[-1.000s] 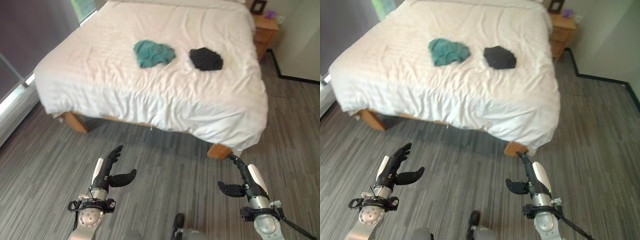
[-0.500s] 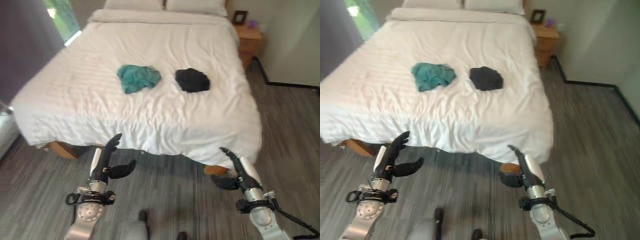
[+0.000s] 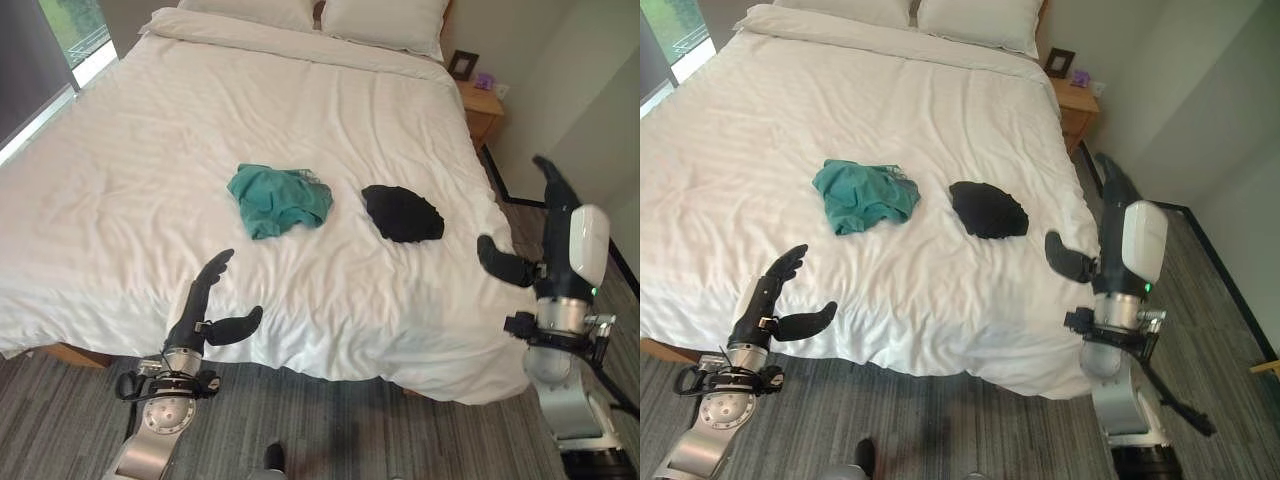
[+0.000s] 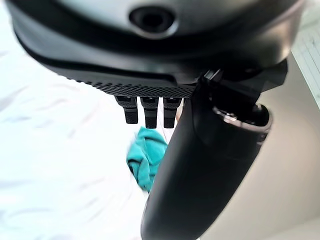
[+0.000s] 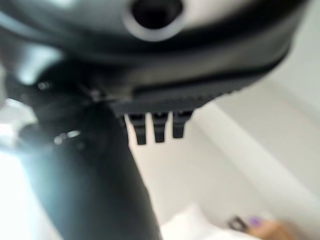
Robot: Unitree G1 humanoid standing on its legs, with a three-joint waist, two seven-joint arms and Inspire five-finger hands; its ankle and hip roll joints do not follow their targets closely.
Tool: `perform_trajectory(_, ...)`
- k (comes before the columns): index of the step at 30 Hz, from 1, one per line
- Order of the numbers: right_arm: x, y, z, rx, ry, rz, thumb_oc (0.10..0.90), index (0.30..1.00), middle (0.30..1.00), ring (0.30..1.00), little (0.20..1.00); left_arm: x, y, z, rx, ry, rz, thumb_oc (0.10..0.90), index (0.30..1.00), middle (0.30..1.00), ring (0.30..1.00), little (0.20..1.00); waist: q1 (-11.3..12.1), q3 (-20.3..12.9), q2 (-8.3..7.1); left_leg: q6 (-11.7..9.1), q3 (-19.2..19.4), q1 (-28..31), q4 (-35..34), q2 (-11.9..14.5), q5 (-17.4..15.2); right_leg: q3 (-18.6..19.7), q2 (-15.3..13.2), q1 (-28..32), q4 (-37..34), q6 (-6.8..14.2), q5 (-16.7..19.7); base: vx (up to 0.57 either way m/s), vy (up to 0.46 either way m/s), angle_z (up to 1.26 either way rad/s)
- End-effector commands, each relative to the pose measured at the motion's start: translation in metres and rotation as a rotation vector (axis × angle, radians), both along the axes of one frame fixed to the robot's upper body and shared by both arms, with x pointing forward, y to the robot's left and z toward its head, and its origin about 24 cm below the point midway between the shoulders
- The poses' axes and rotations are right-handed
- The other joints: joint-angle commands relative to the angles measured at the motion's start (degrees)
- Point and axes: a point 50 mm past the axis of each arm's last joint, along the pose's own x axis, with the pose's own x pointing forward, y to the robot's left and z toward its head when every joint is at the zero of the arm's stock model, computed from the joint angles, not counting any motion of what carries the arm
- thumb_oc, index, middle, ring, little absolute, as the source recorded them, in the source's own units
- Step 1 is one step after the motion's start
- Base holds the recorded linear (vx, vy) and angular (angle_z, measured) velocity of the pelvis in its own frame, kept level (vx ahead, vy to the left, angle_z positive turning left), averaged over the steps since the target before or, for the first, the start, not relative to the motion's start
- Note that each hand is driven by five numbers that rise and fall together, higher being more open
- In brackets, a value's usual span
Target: Pick up bed clothes into laundry basket.
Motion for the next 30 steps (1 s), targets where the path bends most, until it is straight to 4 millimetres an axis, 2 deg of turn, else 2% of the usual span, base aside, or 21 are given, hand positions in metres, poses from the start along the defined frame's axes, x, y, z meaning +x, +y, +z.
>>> perform_trajectory(1,-0.003,-0.018,0.059,-0.082,-0.258,-0.093,0.800,0.900,0.900,0.900,0.900,0.003,-0.013,0.038,-0.027,-0.213,-0.099,0.800,0.900,0.900,0.900,0.900,0.5,-3.2,-1.67,-5.4,-2.1,0.9,0.0,2.5,-4.9,0.2,5.0,4.1,-22.2,-1.0,6.6,0.50,-0.155,1.22)
perform_trajectory(2,-0.005,-0.023,0.063,-0.115,-0.267,-0.129,0.800,0.900,0.900,0.900,0.900,0.004,-0.013,0.037,-0.029,-0.208,-0.102,0.800,0.900,0.900,0.900,0.900,0.2,-3.1,-1.57,-6.1,-3.6,2.0,0.0,3.0,-5.9,0.6,4.4,2.0,-25.9,-0.3,9.2,0.25,-0.079,1.09)
perform_trajectory(3,-0.005,-0.023,0.064,-0.117,-0.268,-0.131,0.800,0.900,0.900,0.900,0.900,0.004,-0.014,0.037,-0.031,-0.209,-0.103,0.800,0.900,0.900,0.900,0.900,0.0,-3.3,-1.29,-6.1,-3.9,1.9,0.0,3.2,-6.0,0.2,4.6,2.4,-26.6,-0.3,9.6,0.54,-0.207,0.89)
perform_trajectory(4,-0.005,-0.031,0.071,-0.156,-0.277,-0.188,0.800,0.900,0.900,0.900,0.900,0.005,-0.013,0.037,-0.032,-0.214,-0.099,0.800,0.900,0.900,0.900,0.900,0.3,-3.9,-1.87,-6.7,-5.0,4.0,0.0,3.5,-7.8,-0.4,3.6,2.1,-28.2,-0.2,11.2,0.33,-0.127,0.67)
perform_trajectory(6,-0.004,-0.032,0.072,-0.167,-0.275,-0.200,0.800,0.900,0.900,0.900,0.900,0.005,-0.013,0.035,-0.035,-0.208,-0.093,0.800,0.900,0.900,0.900,0.900,0.2,-4.4,-1.99,-7.0,-5.5,5.0,0.0,3.7,-8.5,-0.2,3.5,2.9,-28.8,-0.5,11.5,0.33,-0.133,0.76)
perform_trajectory(9,-0.005,-0.034,0.072,-0.180,-0.274,-0.218,0.800,0.900,0.900,0.900,0.900,0.002,-0.014,0.030,-0.058,-0.194,-0.079,0.800,0.900,0.900,0.900,0.900,0.0,-5.4,-1.61,-7.7,-6.0,6.1,0.0,4.7,-8.6,-0.8,3.7,4.5,-29.2,-1.0,11.4,0.24,-0.117,0.37)
perform_trajectory(10,-0.005,-0.037,0.073,-0.180,-0.273,-0.228,0.800,0.900,0.900,0.900,0.900,-0.002,-0.012,0.018,-0.107,-0.149,-0.049,0.800,0.900,0.900,0.900,0.900,0.0,-6.4,-1.14,-8.6,-6.3,6.7,0.0,5.7,-8.2,-1.1,4.3,5.8,-29.6,-1.7,10.7,0.22,-0.124,0.07)
perform_trajectory(12,-0.005,-0.038,0.069,-0.165,-0.253,-0.222,0.800,0.900,0.900,0.900,0.900,-0.006,-0.008,0.009,-0.134,-0.111,-0.012,0.800,0.900,0.900,0.900,0.900,-0.3,-6.8,0.07,-9.5,-6.9,6.9,0.9,6.8,-7.2,-1.9,5.4,6.8,-29.7,-2.4,9.3,0.19,-0.112,0.11)
perform_trajectory(13,-0.005,-0.038,0.069,-0.165,-0.253,-0.222,0.800,0.900,0.900,0.900,0.900,-0.006,-0.008,0.008,-0.134,-0.110,-0.012,0.800,0.900,0.900,0.900,0.900,-0.4,-6.8,0.12,-9.5,-6.9,6.9,0.9,6.9,-7.2,-2.0,5.5,6.8,-29.7,-2.4,9.3,0.09,-0.084,0.04)
perform_trajectory(14,-0.005,-0.036,0.062,-0.135,-0.228,-0.203,0.800,0.900,0.900,0.900,0.900,-0.010,-0.004,-0.003,-0.181,-0.065,0.032,0.800,0.900,0.900,0.900,0.900,-0.1,-5.6,0.65,-10.4,-7.9,4.1,7.9,7.1,-5.8,-2.4,5.8,7.9,-29.7,-3.6,8.1,0.03,-0.056,0.01)
perform_trajectory(15,-0.005,-0.036,0.062,-0.135,-0.228,-0.203,0.800,0.900,0.900,0.900,0.900,-0.010,-0.004,-0.003,-0.182,-0.066,0.031,0.800,0.900,0.900,0.900,0.900,-0.3,-5.6,0.66,-10.4,-8.2,3.7,8.5,7.1,-6.1,-2.6,5.8,7.9,-29.7,-3.6,8.1,0.04,-0.133,0.01)
perform_trajectory(16,-0.002,-0.036,0.047,-0.101,-0.165,-0.185,0.800,0.900,0.900,0.900,0.900,-0.011,-0.002,-0.014,-0.223,-0.030,0.072,0.800,0.900,0.900,0.900,0.900,0.7,-3.5,0.34,-11.3,-8.7,-0.1,14.1,6.3,-4.3,-3.6,5.6,9.4,-29.7,-4.6,6.8,0.01,-0.093,-0.01)
perform_trajectory(18,0.001,-0.041,0.030,-0.061,-0.074,-0.180,0.800,0.900,0.900,0.900,0.900,-0.016,0.001,-0.022,-0.265,0.004,0.104,0.800,0.900,0.900,0.900,0.900,1.3,-2.6,-0.27,-10.7,-8.4,-3.1,11.7,6.3,-5.3,-4.3,4.9,9.8,-29.7,-4.3,5.9,0.06,-0.039,0.15)
perform_trajectory(19,0.002,-0.043,0.020,-0.037,-0.027,-0.175,0.800,0.900,0.900,0.900,0.900,-0.022,0.004,-0.029,-0.274,0.037,0.125,0.800,0.900,0.900,0.900,0.900,1.4,-2.7,-0.33,-10.5,-8.4,-4.0,9.3,6.8,-4.4,-4.4,4.8,10.0,-29.7,-4.0,5.5,0.07,0.022,0.33)
perform_trajectory(20,0.002,-0.043,0.020,-0.037,-0.027,-0.175,0.800,0.900,0.900,0.900,0.900,-0.022,0.004,-0.029,-0.274,0.037,0.125,0.800,0.900,0.900,0.900,0.900,1.4,-2.8,-0.34,-10.6,-8.4,-3.9,9.1,6.8,-4.3,-4.4,4.8,10.0,-29.7,-4.0,5.4,0.10,0.036,0.36)
perform_trajectory(21,0.005,-0.048,0.004,-0.007,0.056,-0.182,0.800,0.900,0.900,0.900,0.900,-0.027,0.008,-0.037,-0.280,0.073,0.153,0.800,0.900,0.900,0.900,0.900,2.5,-2.3,0.26,-10.5,-8.6,-6.0,6.3,7.5,-2.2,-4.6,5.0,10.6,-29.7,-3.7,4.7,0.09,0.038,0.16)
perform_trajectory(22,0.007,-0.050,-0.007,0.014,0.111,-0.180,0.800,0.900,0.900,0.900,0.900,-0.030,0.011,-0.040,-0.279,0.086,0.155,0.800,0.900,0.900,0.900,0.900,2.6,-2.4,0.74,-10.9,-8.4,-6.2,4.3,8.2,-0.4,-4.7,5.3,10.9,-29.7,-3.8,3.9,0.09,0.031,0.13)
perform_trajectory(24,0.009,-0.050,-0.008,0.014,0.111,-0.176,0.800,0.900,0.900,0.900,0.900,-0.030,0.011,-0.040,-0.281,0.086,0.157,0.800,0.900,0.900,0.900,0.900,2.4,-2.6,0.82,-11.1,-8.4,-5.7,3.0,8.3,0.4,-4.8,5.5,10.9,-29.7,-3.9,3.8,0.08,0.016,0.01)
perform_trajectory(25,0.012,-0.053,-0.035,0.052,0.244,-0.179,0.800,0.900,0.900,0.900,0.900,-0.037,0.013,-0.046,-0.294,0.123,0.158,0.800,0.900,0.900,0.900,0.900,3.0,-3.4,1.48,-11.1,-8.0,-4.4,0.4,8.3,0.8,-4.6,6.0,11.7,-29.7,-4.3,3.6,0.14,0.044,0.04)
perform_trajectory(27,0.018,-0.055,-0.053,0.065,0.335,-0.184,0.800,0.900,0.900,0.900,0.900,-0.041,0.014,-0.049,-0.297,0.144,0.151,0.800,0.900,0.900,0.900,0.900,3.8,-4.0,1.84,-11.2,-7.8,-3.4,0.0,8.2,0.7,-4.5,5.9,12.1,-29.7,-4.4,3.8,0.14,0.065,-0.13)
perform_trajectory(30,0.026,-0.051,-0.056,0.056,0.363,-0.161,0.800,0.900,0.900,0.900,0.900,-0.042,0.018,-0.049,-0.289,0.145,0.155,0.800,0.900,0.900,0.900,0.900,4.5,-4.1,1.95,-11.4,-7.4,-2.9,0.0,8.1,0.2,-4.3,5.6,12.3,-29.7,-4.2,4.0,0.07,0.049,-0.09)
